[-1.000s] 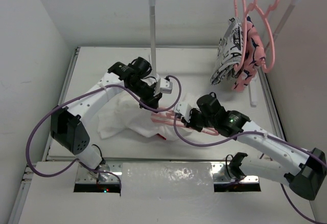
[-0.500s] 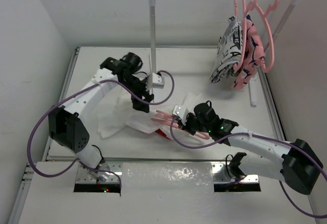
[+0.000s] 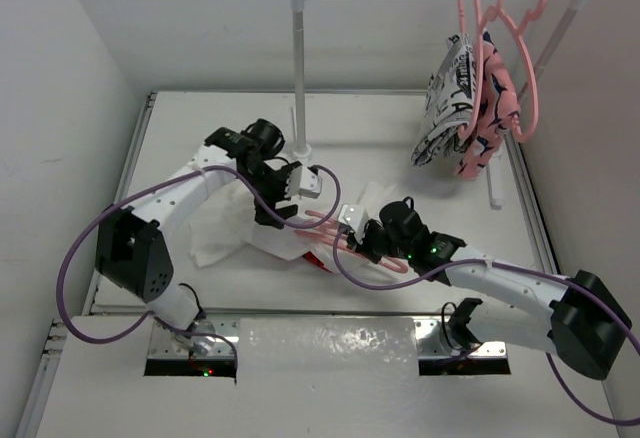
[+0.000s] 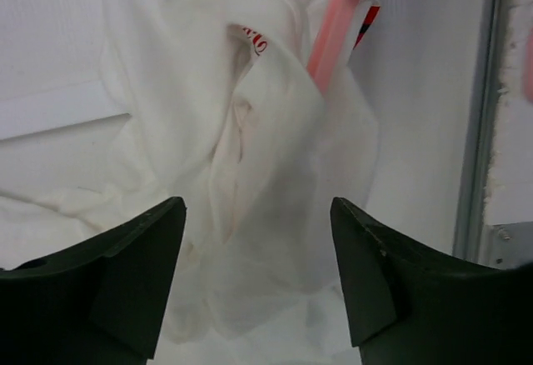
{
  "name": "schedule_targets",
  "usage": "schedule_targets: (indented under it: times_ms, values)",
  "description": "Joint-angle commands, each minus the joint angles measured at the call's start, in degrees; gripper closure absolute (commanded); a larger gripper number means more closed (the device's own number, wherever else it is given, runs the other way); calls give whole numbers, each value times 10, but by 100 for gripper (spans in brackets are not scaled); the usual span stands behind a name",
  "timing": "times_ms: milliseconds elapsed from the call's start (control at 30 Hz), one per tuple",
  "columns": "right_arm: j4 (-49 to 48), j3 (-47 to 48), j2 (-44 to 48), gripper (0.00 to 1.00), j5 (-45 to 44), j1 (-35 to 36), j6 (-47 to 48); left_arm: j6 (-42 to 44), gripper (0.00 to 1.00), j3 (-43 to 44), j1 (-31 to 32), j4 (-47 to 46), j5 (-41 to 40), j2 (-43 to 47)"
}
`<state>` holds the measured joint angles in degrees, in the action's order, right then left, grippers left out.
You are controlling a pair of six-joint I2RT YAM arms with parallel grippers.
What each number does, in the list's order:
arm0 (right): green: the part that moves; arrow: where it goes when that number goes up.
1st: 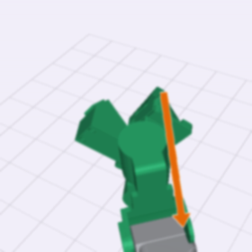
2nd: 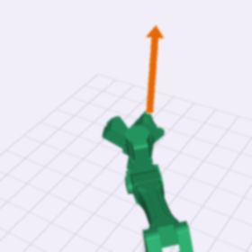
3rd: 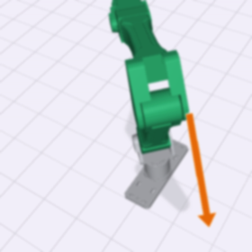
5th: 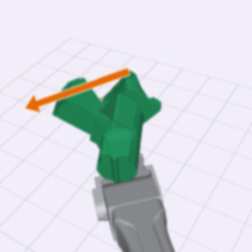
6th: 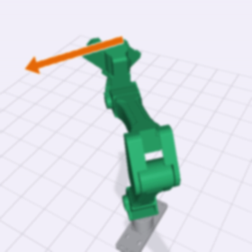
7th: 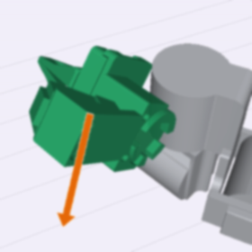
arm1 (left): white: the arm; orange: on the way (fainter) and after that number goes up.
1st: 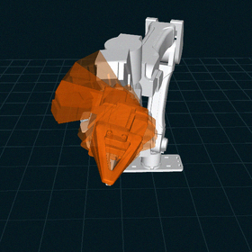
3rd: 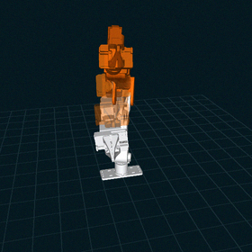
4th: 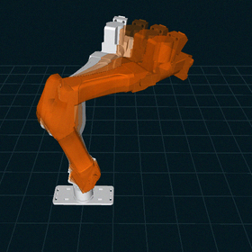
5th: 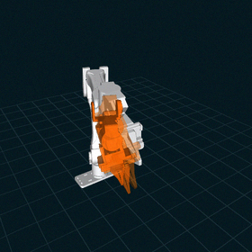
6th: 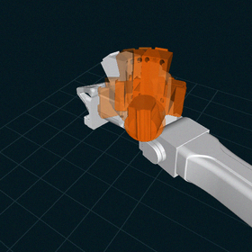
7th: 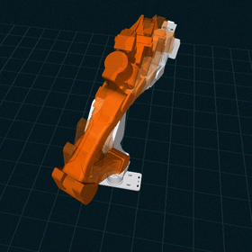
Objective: Place the t-shirt on the hanger
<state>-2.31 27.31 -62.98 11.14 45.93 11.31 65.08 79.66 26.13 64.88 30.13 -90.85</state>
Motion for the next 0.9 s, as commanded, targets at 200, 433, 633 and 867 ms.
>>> schedule_targets:
  times_ms: [200,433,633,867]
  values:
    - [-11,13,36,100,3,0,-15,55,51,-11,-5,-63,-20,-59]
    - [-57,2,37,100,-3,0,-28,44,63,-21,0,-40,54,-98]
    - [-64,22,17,100,4,0,-21,12,100,-16,0,-41,121,-89]
    - [-67,72,-14,100,12,-1,9,0,87,-23,0,-20,158,-67]
